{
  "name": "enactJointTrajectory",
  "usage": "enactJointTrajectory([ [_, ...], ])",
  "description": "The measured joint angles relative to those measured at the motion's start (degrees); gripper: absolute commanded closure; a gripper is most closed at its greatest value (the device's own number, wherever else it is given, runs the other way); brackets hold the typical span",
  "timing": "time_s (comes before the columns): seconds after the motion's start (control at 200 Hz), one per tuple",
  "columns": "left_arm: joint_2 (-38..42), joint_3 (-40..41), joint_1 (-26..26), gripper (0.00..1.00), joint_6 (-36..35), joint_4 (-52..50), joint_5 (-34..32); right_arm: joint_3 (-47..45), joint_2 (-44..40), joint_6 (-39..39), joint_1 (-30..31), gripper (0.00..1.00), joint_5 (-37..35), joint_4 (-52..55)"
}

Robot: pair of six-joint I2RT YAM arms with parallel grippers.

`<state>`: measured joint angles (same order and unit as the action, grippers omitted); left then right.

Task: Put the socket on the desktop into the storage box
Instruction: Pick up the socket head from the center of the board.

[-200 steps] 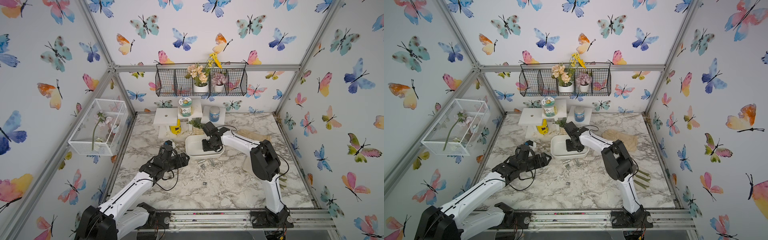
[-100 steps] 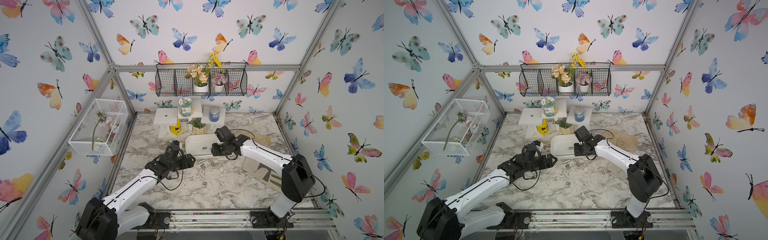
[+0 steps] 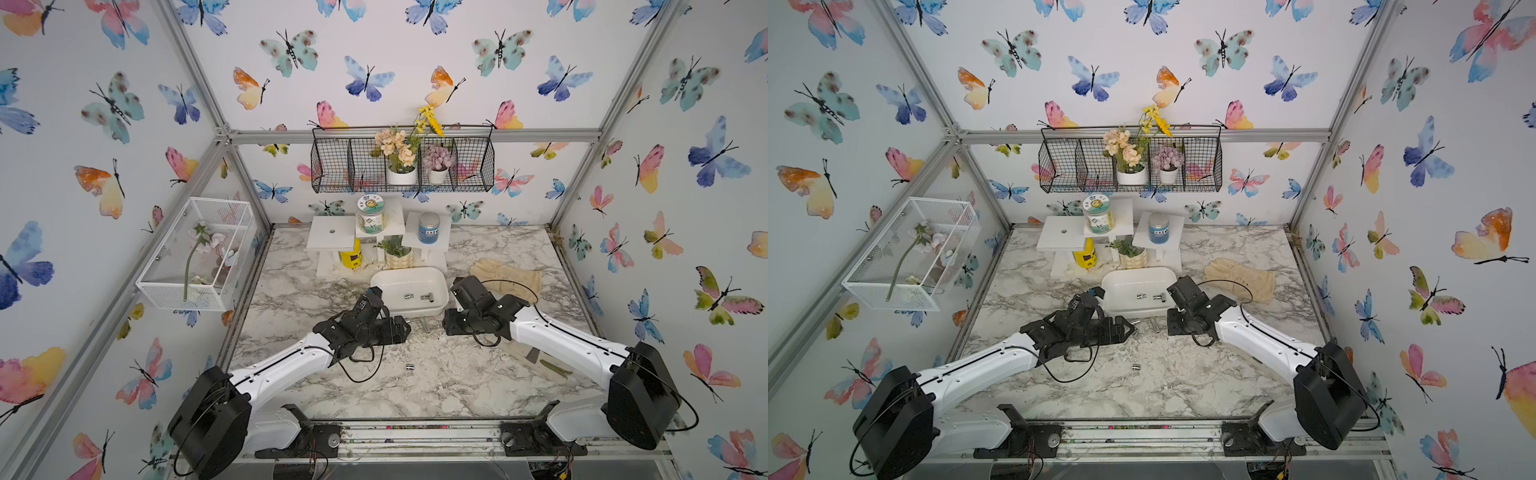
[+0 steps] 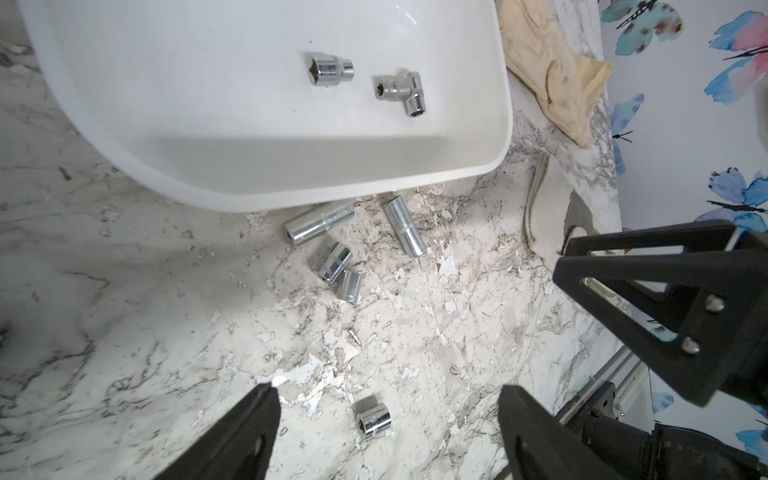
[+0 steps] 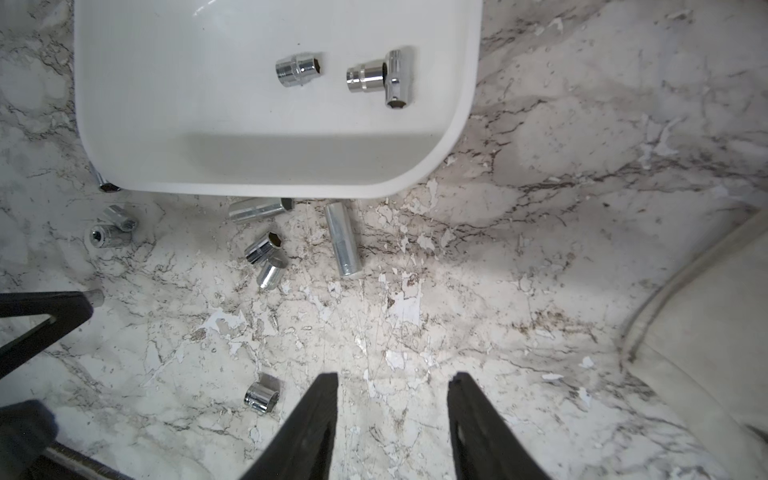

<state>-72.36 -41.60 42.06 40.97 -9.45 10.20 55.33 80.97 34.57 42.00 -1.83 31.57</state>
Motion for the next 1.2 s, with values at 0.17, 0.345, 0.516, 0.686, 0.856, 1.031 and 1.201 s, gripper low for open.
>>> enactJointTrajectory([
  [0.17, -1.0, -0.7, 0.5, 0.13, 0.3, 0.9, 0.0, -2.2, -0.2, 0.5, 0.0, 0.51, 0.0, -0.7],
  [0.345, -1.0, -0.7, 0.8, 0.13, 0.7, 1.7, 0.0, -2.8, -0.2, 0.5, 0.0, 0.51, 0.0, -1.6],
  [0.516, 0.6, 1.1, 0.8, 0.13, 1.3, 1.9, -0.3, -2.8, 0.6, 0.4, 0.1, 0.52, 0.1, -2.7],
  [0.686, 3.8, 3.6, 0.7, 0.13, 1.5, 1.7, -1.6, -1.4, 5.9, 0.3, 0.9, 0.53, 0.2, -3.5],
  [0.856, 6.3, 5.0, -0.5, 0.13, 1.5, 1.4, -1.6, 2.8, 12.0, 0.2, 2.7, 0.56, 0.2, -3.9],
  [1.031, 9.9, 7.6, -3.2, 0.12, 1.6, 0.9, -1.6, 8.2, 17.5, -0.5, 4.1, 0.58, 0.1, -4.3],
  [1.201, 12.4, 8.6, -5.9, 0.12, 1.5, -0.3, -1.5, 11.5, 21.7, -1.2, 4.2, 0.60, 0.1, -4.2],
])
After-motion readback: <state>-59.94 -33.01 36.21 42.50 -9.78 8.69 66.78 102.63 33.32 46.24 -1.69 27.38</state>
